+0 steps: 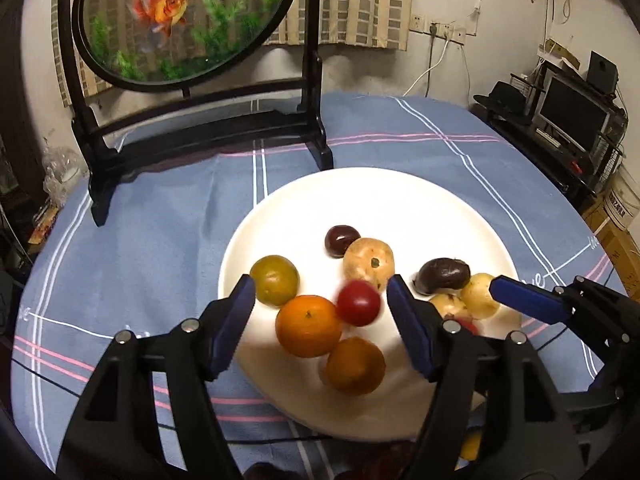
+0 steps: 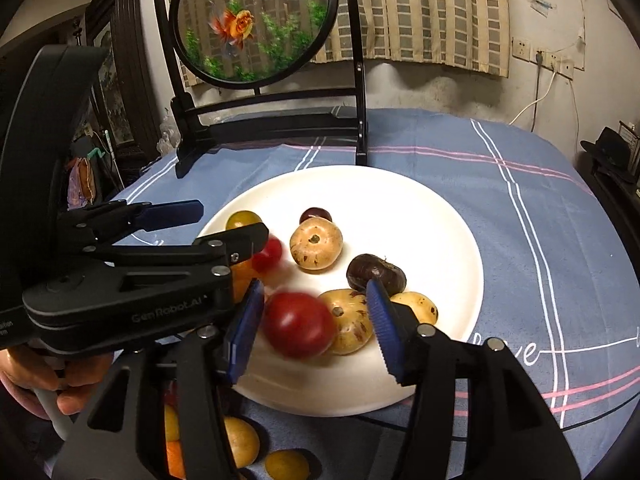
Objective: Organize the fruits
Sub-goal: 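Open the left tool onto the plate while the right tool releases the apple there, then grasp the mandarin with the left tool while the right tool grasps the dark brown mottled fruit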
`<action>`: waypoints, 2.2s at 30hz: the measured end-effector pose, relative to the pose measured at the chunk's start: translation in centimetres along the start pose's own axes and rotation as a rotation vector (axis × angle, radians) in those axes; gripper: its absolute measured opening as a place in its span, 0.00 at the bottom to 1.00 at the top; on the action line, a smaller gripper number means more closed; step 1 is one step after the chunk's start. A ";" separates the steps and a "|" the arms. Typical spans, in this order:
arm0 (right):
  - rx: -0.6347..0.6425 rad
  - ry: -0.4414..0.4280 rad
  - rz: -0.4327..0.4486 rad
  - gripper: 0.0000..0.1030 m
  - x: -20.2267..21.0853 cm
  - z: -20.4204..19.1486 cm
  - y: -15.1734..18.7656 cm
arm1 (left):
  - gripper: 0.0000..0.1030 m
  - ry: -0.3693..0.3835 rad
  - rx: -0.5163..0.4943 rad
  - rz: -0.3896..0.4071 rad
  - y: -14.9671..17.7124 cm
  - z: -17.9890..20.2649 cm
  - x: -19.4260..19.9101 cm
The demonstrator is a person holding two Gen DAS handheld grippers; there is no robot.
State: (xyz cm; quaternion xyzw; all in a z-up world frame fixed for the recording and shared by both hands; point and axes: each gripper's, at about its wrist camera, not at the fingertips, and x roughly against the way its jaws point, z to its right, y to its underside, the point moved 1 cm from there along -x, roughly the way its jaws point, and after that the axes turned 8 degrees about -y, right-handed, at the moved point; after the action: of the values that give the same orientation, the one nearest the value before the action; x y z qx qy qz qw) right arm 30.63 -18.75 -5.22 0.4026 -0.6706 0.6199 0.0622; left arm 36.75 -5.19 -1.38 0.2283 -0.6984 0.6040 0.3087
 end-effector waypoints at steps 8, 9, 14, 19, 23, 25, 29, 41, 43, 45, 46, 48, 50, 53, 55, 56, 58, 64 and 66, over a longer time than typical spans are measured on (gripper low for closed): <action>-0.008 -0.012 0.071 0.56 4.2 -1.1 0.7 | 0.92 -0.066 0.023 0.083 1.4 -1.0 6.2; -0.006 -0.009 0.077 0.56 4.7 -1.3 1.1 | 0.93 -0.071 0.024 0.088 1.8 -1.0 6.9; -0.002 -0.026 0.085 0.60 6.8 -2.2 3.8 | 0.95 -0.071 0.036 0.107 5.3 -1.3 10.1; -0.046 -0.032 0.065 0.61 8.0 -1.7 7.5 | 0.96 -0.086 0.079 0.105 10.5 -2.4 11.9; -0.141 -0.057 0.016 0.61 7.9 -0.3 9.2 | 0.96 -0.102 0.148 0.058 14.4 -3.9 11.2; -0.137 -0.044 0.000 0.61 8.0 -0.4 9.9 | 0.96 -0.099 0.146 0.015 15.5 -4.2 10.7; -0.106 -0.003 -0.036 0.61 8.0 -0.9 11.2 | 0.96 -0.105 0.153 -0.002 16.7 -4.7 10.8; -0.103 -0.035 -0.113 0.61 6.2 -1.0 11.8 | 0.96 -0.080 0.138 0.001 16.6 -4.0 11.1; -0.112 -0.033 -0.107 0.61 6.1 -0.9 11.8 | 0.96 -0.068 0.152 -0.008 16.6 -4.2 11.1; -0.118 -0.027 -0.106 0.58 5.8 -0.8 11.6 | 0.96 -0.054 0.160 -0.014 16.6 -4.2 11.1; -0.121 -0.027 -0.107 0.57 5.6 -0.7 11.6 | 0.96 -0.050 0.161 -0.016 16.6 -4.2 11.2; -0.131 -0.046 -0.109 0.52 5.3 -0.7 11.5 | 0.96 -0.048 0.155 -0.015 16.7 -4.1 11.2; -0.132 -0.047 -0.109 0.51 5.2 -0.8 11.3 | 0.96 -0.049 0.145 -0.007 16.8 -3.8 11.4; -0.147 -0.053 -0.115 0.51 4.9 -0.6 11.1 | 0.96 -0.052 0.133 0.004 16.7 -3.6 11.6; -0.161 -0.065 -0.133 0.51 4.5 -0.4 11.2 | 0.96 -0.050 0.125 0.005 16.8 -3.4 11.7; -0.165 -0.064 -0.149 0.52 4.1 -0.4 11.3 | 0.96 -0.047 0.124 0.005 16.8 -3.4 11.7; -0.146 -0.047 -0.155 0.52 3.9 -0.8 11.3 | 0.96 -0.045 0.121 0.006 16.8 -3.3 11.8; -0.129 -0.045 -0.144 0.41 4.0 -1.2 11.3 | 0.96 -0.047 0.101 0.020 16.9 -2.9 12.1; -0.119 -0.020 -0.126 0.41 4.4 -1.2 11.2 | 0.96 -0.032 0.083 0.034 16.9 -2.5 12.3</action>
State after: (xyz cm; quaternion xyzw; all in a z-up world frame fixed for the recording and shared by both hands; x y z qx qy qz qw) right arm 20.29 -20.78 -11.10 0.4457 -0.6801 0.5699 0.1184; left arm 16.75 0.71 -4.39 0.2385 -0.6813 0.6340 0.2775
